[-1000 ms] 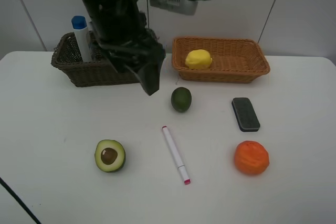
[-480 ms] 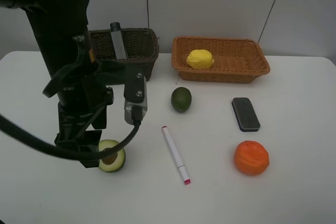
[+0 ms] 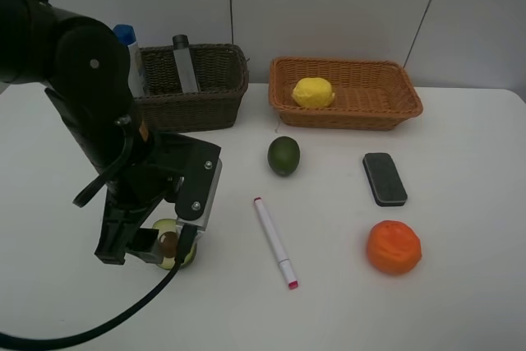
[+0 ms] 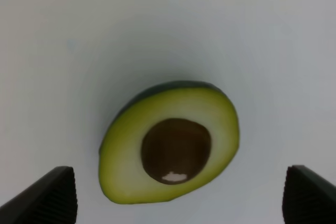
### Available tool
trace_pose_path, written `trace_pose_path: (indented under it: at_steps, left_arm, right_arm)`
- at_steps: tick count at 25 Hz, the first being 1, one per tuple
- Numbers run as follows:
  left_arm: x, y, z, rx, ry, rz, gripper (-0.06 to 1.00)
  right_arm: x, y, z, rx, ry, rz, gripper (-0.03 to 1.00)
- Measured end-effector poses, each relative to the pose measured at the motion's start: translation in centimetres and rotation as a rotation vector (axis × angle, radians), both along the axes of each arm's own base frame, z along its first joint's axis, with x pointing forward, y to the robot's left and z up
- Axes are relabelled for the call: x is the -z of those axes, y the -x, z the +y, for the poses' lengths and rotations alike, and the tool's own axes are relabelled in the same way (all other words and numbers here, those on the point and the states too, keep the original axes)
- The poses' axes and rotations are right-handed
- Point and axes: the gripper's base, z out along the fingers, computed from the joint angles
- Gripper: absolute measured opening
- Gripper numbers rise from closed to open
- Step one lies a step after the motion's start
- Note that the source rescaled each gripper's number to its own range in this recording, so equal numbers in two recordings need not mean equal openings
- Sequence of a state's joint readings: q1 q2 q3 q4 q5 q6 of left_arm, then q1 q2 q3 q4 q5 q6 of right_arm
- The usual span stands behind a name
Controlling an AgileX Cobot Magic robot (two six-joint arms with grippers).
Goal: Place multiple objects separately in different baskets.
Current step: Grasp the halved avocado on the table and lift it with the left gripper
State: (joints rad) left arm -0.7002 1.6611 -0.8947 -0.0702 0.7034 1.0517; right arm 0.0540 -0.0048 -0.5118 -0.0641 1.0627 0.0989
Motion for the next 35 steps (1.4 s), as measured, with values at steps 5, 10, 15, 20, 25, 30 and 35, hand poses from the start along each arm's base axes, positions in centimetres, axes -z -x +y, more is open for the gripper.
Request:
trace_pose_path:
  at_steps: [5,10,15,20,25,30,35]
  left_arm:
    - [1.6,-0.6,-0.4,0.006,0.008,-0.030,1.00]
    - [4.2,-1.0,-0.6,0.023,-0.032,0.005,1.00]
    - [5.8,-1.4,-0.9,0.034,-0.041,0.002,1.00]
    - [7.5,-1.4,-0.9,0.035,-0.068,0.034,1.00]
    - [7.9,-1.4,-0.9,0.034,-0.073,0.040,1.00]
    - [7.9,-1.5,-0.9,-0.060,-0.059,0.043,0.98]
    - [7.6,-1.4,-0.8,-0.106,-0.091,0.082,0.95]
  right_arm:
    - [0.0,0.0,0.0,0.000,0.000,0.000,1.00]
    - [0.0,0.0,0.0,0.000,0.000,0.000,1.00]
    - [0.0,0.0,0.0,0.000,0.000,0.000,1.00]
    - [0.0,0.0,0.0,0.000,0.000,0.000,1.00]
    - [0.0,0.0,0.0,0.000,0.000,0.000,1.00]
    - [0.0,0.0,0.0,0.000,0.000,0.000,1.00]
    - [0.0,0.0,0.0,0.000,0.000,0.000,1.00]
